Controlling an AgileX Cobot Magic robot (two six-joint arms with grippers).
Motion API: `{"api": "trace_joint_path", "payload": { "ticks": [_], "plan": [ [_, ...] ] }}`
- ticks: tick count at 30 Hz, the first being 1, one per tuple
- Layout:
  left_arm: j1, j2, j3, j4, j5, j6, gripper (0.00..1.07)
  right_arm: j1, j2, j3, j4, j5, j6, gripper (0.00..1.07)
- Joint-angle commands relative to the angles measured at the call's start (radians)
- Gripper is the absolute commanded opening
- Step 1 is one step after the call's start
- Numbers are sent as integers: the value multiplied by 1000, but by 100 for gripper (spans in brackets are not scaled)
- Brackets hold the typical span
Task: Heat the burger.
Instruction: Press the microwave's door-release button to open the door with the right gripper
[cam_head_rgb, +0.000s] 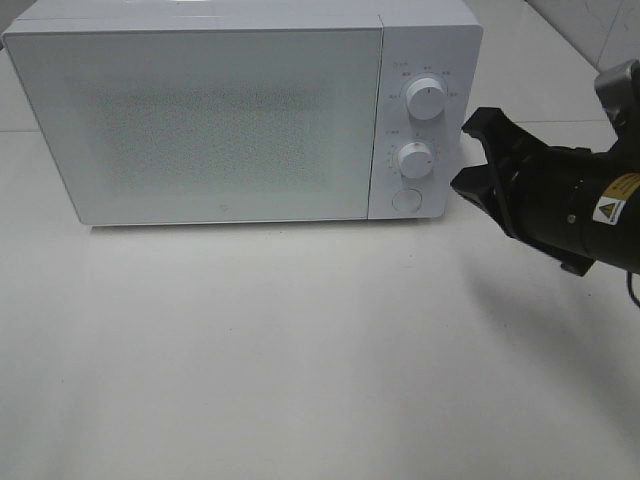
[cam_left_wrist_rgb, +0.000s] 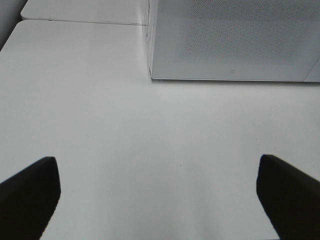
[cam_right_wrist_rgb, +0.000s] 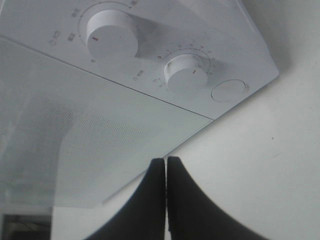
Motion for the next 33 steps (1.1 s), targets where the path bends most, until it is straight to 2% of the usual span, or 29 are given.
{"api": "trace_joint_path", "payload": {
  "ticks": [1, 7, 9, 11, 12, 13, 15, 17, 23, 33],
  "plan": [
    [7, -14, 1, -5, 2, 0, 100, 46, 62, 0, 121, -118, 131, 0],
    [7, -14, 1, -5, 2, 0, 100, 99, 123, 0, 251, -208, 158, 0],
    [7, -14, 1, -5, 2, 0, 100, 175, 176, 0, 425, -270, 165, 0],
    [7, -14, 1, -5, 2, 0, 100, 192, 188, 0, 466, -288, 165, 0],
    [7, -14, 1, -5, 2, 0, 100, 228, 211, 0, 569, -326, 165, 0],
    [7, -14, 1, -5, 2, 0, 100, 228, 211, 0, 569, -326, 165, 0],
    [7, -14, 1, -5, 2, 0, 100, 277, 243, -2, 686, -372, 165, 0],
    [7, -14, 1, -5, 2, 0, 100, 293, 266, -7, 731, -389, 173, 0],
    [7, -14, 1, -5, 2, 0, 100, 293, 338, -31, 750, -392, 335, 0],
    [7, -14, 1, -5, 2, 0, 100, 288, 432, -97, 741, -391, 383, 0]
  ]
}}
